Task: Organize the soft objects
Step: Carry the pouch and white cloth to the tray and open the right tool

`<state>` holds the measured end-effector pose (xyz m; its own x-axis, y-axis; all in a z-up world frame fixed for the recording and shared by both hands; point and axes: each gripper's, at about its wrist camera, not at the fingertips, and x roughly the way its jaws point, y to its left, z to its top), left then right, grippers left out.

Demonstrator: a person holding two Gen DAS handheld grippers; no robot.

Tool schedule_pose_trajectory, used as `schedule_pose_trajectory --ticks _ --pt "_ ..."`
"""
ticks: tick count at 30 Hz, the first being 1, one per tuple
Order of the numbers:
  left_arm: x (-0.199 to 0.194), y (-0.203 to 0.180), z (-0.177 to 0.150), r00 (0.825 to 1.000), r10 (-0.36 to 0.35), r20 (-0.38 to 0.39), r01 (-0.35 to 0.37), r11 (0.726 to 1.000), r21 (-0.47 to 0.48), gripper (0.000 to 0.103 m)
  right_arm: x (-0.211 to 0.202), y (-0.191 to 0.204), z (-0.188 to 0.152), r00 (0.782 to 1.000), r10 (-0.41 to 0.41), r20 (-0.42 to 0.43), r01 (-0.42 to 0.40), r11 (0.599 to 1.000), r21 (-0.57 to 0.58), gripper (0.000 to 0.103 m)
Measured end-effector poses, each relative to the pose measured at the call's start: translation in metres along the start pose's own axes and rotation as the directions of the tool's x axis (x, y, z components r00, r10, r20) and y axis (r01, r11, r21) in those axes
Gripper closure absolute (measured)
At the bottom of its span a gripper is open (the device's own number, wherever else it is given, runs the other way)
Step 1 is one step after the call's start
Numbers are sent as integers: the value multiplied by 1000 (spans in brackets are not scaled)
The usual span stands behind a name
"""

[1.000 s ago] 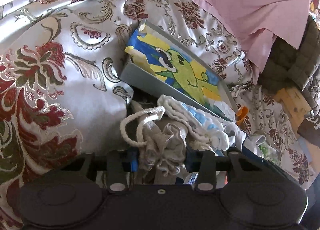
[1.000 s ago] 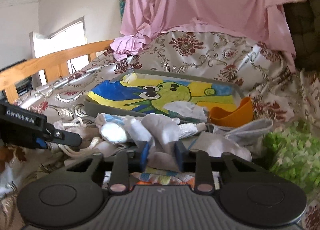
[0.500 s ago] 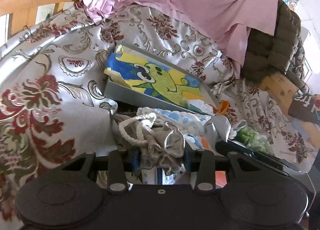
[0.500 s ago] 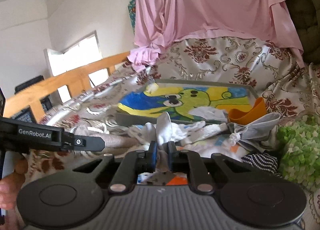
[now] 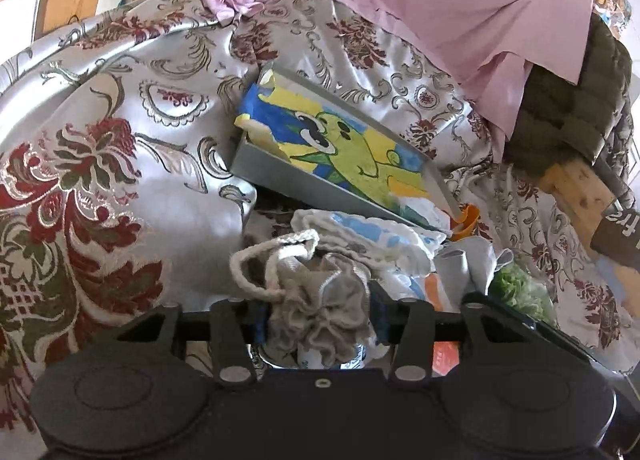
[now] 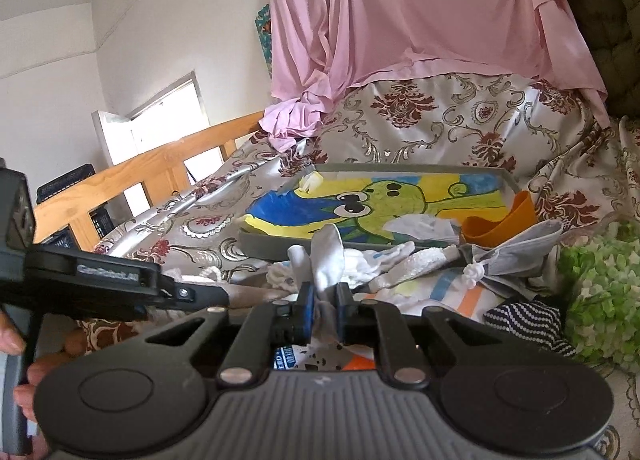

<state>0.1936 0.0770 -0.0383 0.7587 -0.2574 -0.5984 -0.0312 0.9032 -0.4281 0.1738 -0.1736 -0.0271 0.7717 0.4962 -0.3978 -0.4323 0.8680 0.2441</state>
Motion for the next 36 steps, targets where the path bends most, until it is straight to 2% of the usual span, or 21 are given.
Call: schedule_pose_trajectory --ticks 10,17,22,29,32,36 --pt "-18 -6 -2 999 2 44 -4 999 47 61 -10 9 1 1000 -12 19 12 1000 0 90" --pt "-56 -9 -3 993 -47 106 46 999 7 61 -38 18 5 997 -26 73 21 998 62 90" --pt "-79 -15 -3 983 -95 155 97 995 -8 61 -55 27 12 995 -3 100 -5 996 85 90" --pt "-77 -31 40 960 -138 242 133 990 36 61 -47 24 48 992 29 122 -35 998 53 90" --pt "-55 -36 67 953 -131 273 115 991 74 61 -27 14 68 992 25 127 -34 997 72 90" --pt "-13 -27 99 947 -142 286 138 990 35 61 8 -1 94 992 0 129 -12 996 90 90"
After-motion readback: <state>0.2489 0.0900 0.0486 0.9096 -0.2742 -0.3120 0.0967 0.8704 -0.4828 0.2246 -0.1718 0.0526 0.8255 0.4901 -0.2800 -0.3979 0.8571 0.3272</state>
